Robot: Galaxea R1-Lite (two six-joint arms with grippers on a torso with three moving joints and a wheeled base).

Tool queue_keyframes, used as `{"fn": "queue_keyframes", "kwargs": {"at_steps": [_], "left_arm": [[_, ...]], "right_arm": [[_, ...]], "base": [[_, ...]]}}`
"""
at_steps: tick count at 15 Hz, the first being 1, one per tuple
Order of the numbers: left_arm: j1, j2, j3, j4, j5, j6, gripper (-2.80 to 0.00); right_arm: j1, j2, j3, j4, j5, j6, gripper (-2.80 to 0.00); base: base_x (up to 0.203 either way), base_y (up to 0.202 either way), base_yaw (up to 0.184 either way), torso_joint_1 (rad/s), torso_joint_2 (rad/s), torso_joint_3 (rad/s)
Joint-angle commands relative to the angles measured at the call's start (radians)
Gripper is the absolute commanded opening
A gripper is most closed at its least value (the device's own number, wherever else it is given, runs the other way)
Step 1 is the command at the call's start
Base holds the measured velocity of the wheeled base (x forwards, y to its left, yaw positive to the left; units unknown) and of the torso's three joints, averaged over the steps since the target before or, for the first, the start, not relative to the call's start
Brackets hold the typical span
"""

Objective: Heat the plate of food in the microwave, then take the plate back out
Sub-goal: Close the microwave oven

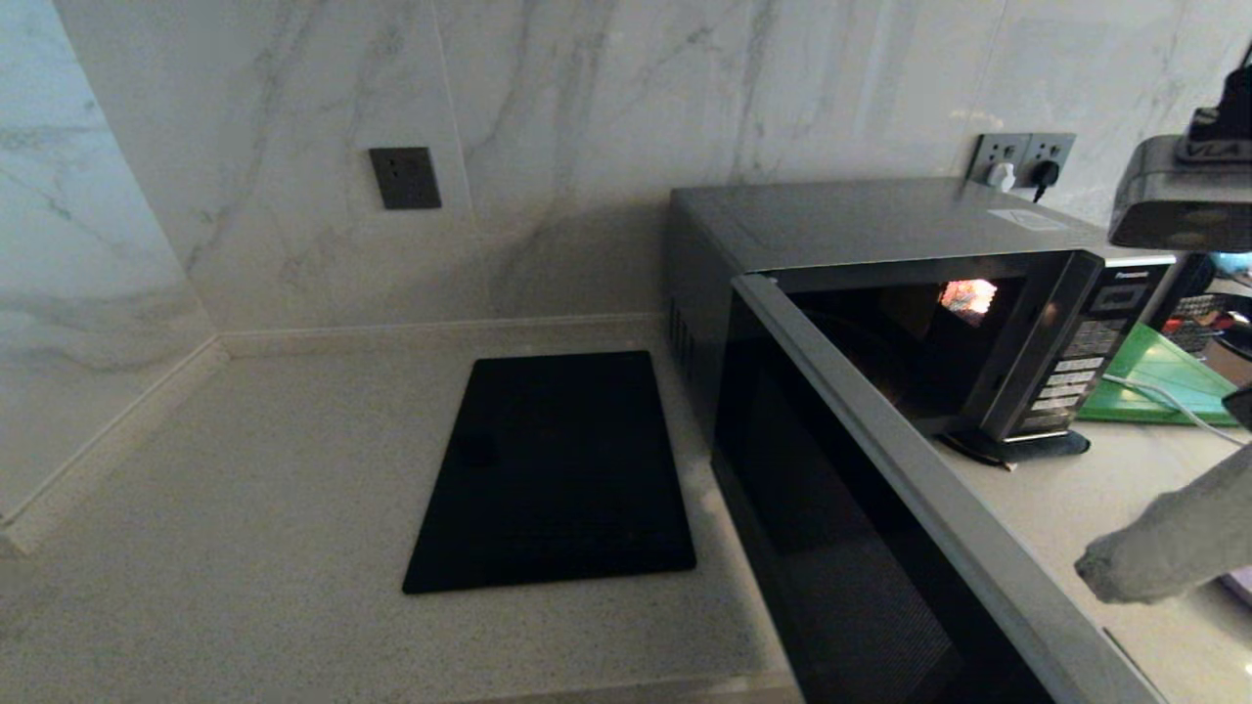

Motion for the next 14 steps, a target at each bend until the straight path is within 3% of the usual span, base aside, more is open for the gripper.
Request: {"fn": "queue_keyframes", "kwargs": {"at_steps": [1,6,10,14], "left_arm": [[0.001,0.002,0.0,-0.001,0.001,-0.001,-2.8],[0.001,0.002,0.0,-0.001,0.001,-0.001,-2.8],[0.001,0.002,0.0,-0.001,0.001,-0.001,-2.8],[0.001,0.002,0.0,-0.001,0.001,-0.001,-2.8]], "right_arm": [[0.03,0.042,0.001,0.01,0.004,0.0,-2.8],[0.051,0.109,0.002,0.013,-0.003,-0.004,-2.8],[0.051,0.141,0.003,0.041,-0.08,0.0,-2.8],[0.039,0.133,0.003,0.04,-0.265,0.005,-2.8]], "base": [[0.0,0.0,0.0,0.0,0.0,0.0],[0.0,0.0,0.0,0.0,0.0,0.0],[0.0,0.0,0.0,0.0,0.0,0.0],[0.0,0.0,0.0,0.0,0.0,0.0]]}}
